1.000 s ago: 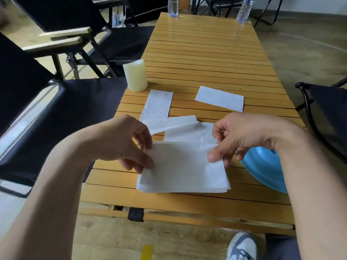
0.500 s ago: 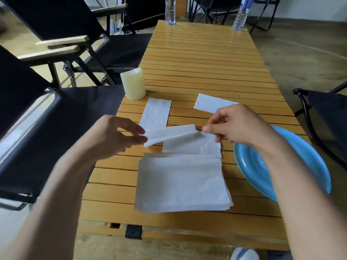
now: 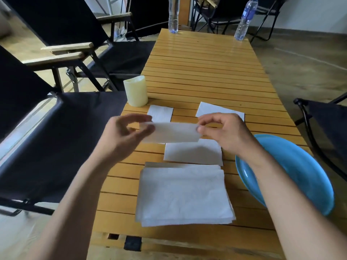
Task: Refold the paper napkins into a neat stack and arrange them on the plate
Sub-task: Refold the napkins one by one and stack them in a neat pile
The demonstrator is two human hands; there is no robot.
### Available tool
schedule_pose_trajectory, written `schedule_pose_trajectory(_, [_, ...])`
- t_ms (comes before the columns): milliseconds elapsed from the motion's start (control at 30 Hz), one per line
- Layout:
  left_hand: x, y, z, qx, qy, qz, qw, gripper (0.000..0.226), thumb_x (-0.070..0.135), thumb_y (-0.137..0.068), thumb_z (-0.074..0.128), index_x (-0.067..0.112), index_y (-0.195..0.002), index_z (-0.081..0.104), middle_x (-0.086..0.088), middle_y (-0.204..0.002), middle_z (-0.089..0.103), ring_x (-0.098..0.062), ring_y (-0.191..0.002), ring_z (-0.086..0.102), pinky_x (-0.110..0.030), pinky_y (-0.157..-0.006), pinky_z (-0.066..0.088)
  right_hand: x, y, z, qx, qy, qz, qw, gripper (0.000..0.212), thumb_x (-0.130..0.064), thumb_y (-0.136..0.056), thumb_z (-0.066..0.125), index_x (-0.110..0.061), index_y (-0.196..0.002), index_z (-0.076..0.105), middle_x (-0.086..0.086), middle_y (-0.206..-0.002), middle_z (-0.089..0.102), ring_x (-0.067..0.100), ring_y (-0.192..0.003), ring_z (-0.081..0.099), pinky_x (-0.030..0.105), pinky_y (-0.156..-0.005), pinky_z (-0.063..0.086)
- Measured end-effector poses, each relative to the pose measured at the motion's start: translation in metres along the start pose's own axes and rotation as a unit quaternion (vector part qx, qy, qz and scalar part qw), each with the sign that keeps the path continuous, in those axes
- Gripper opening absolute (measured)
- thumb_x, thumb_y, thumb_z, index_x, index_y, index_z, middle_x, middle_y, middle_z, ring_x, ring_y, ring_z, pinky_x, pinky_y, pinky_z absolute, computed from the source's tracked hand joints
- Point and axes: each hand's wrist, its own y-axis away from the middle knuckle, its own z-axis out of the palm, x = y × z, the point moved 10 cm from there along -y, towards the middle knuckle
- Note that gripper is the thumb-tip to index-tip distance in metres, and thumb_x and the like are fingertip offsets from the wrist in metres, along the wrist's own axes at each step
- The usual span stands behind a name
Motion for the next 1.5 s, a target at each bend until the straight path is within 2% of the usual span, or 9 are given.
schedule_pose_trajectory(100, [0.001,0.002,-0.002,-0.001,0.203,-0.078,0.976,0.02,0.039,-0.095,0.064,0.025,-0.087,0.077,0.006,-0.09,0.075,-0.008,-0.088,0.071,-0.021,-0.076,0.057,-0.005,0.005,-0.005,-0.025,-0.192,0.042,0.98,0.002,-0.022,-0.088,0.075,-0.021,-0.089,0.077,-0.001,-0.096,0.077,0.01,-0.089,0.067,0.03,-0.087,0.053])
schedule_pose_trajectory(233, [0.003,0.011,0.006,-0.007,0.284,-0.14,0.948,0.023,0.031,-0.098,0.061,0.017,-0.087,0.076,-0.001,-0.09,0.077,-0.018,-0.084,0.075,-0.032,-0.071,0.062,-0.009,0.012,-0.001,-0.036,-0.272,0.079,0.958,0.005,-0.017,-0.091,0.071,-0.016,-0.096,0.072,0.007,-0.095,0.077,0.02,-0.084,0.072,0.038,-0.083,0.061])
schedule_pose_trajectory(333, [0.001,0.016,-0.001,0.005,0.27,-0.163,0.949,0.023,0.03,-0.097,0.064,0.013,-0.09,0.077,-0.005,-0.091,0.078,-0.021,-0.081,0.076,-0.036,-0.073,0.064,-0.014,0.017,-0.007,-0.014,-0.267,0.087,0.96,0.007,-0.015,-0.089,0.073,-0.014,-0.096,0.072,0.007,-0.091,0.076,0.019,-0.078,0.07,0.032,-0.072,0.061])
schedule_pose_trajectory(467, [0.01,0.024,-0.012,-0.027,0.257,-0.175,0.95,0.017,0.027,-0.088,0.071,0.014,-0.085,0.081,-0.009,-0.09,0.079,-0.018,-0.074,0.076,-0.027,-0.058,0.06,-0.027,0.029,-0.016,-0.049,-0.267,0.092,0.958,0.019,-0.019,-0.078,0.08,-0.015,-0.095,0.071,0.0,-0.08,0.073,0.01,-0.061,0.065,0.021,-0.053,0.053])
schedule_pose_trajectory(567, [0.015,0.035,-0.013,-0.117,0.238,-0.193,0.945,0.033,0.031,-0.072,0.078,0.007,-0.094,0.078,-0.012,-0.087,0.078,-0.016,-0.067,0.075,-0.023,-0.052,0.057,-0.033,0.046,-0.012,-0.166,-0.242,0.108,0.95,0.035,-0.024,-0.062,0.085,-0.014,-0.092,0.069,0.003,-0.078,0.07,0.011,-0.06,0.065,0.02,-0.051,0.052])
schedule_pose_trajectory(767, [0.01,0.071,0.011,-0.325,0.105,-0.22,0.914,0.033,0.04,-0.071,0.08,0.014,-0.092,0.079,-0.018,-0.09,0.077,-0.024,-0.066,0.073,-0.028,-0.053,0.058,-0.027,0.088,0.011,-0.376,-0.086,0.136,0.912,0.031,-0.009,-0.07,0.088,-0.009,-0.091,0.064,0.014,-0.08,0.074,0.026,-0.072,0.074,0.025,-0.058,0.056])
schedule_pose_trajectory(967, [-0.005,0.086,0.028,-0.383,0.025,-0.276,0.881,0.043,0.044,-0.073,0.078,0.012,-0.101,0.071,-0.017,-0.092,0.078,-0.034,-0.081,0.077,-0.029,-0.052,0.059,-0.011,0.087,0.01,-0.348,0.005,0.175,0.921,0.039,-0.01,-0.072,0.087,-0.006,-0.095,0.056,0.018,-0.082,0.076,0.023,-0.071,0.074,0.024,-0.054,0.054])
schedule_pose_trajectory(1200, [-0.01,0.084,0.031,-0.37,-0.033,-0.283,0.884,0.042,0.046,-0.078,0.075,0.014,-0.106,0.066,-0.013,-0.086,0.079,-0.03,-0.077,0.077,-0.024,-0.049,0.054,-0.003,0.082,0.003,-0.298,0.07,0.184,0.934,0.041,-0.015,-0.069,0.09,-0.013,-0.088,0.055,0.006,-0.071,0.074,0.015,-0.061,0.069,0.02,-0.046,0.042])
schedule_pose_trajectory(1500, [-0.012,0.072,0.022,-0.309,-0.068,-0.262,0.912,0.04,0.055,-0.054,0.084,0.02,-0.07,0.075,-0.002,-0.062,0.068,-0.018,-0.056,0.068,-0.022,-0.043,0.045,0.009,0.077,0.0,-0.283,0.104,0.183,0.936,0.042,-0.022,-0.063,0.094,-0.014,-0.083,0.058,-0.001,-0.058,0.062,0.015,-0.057,0.067,0.021,-0.044,0.038])
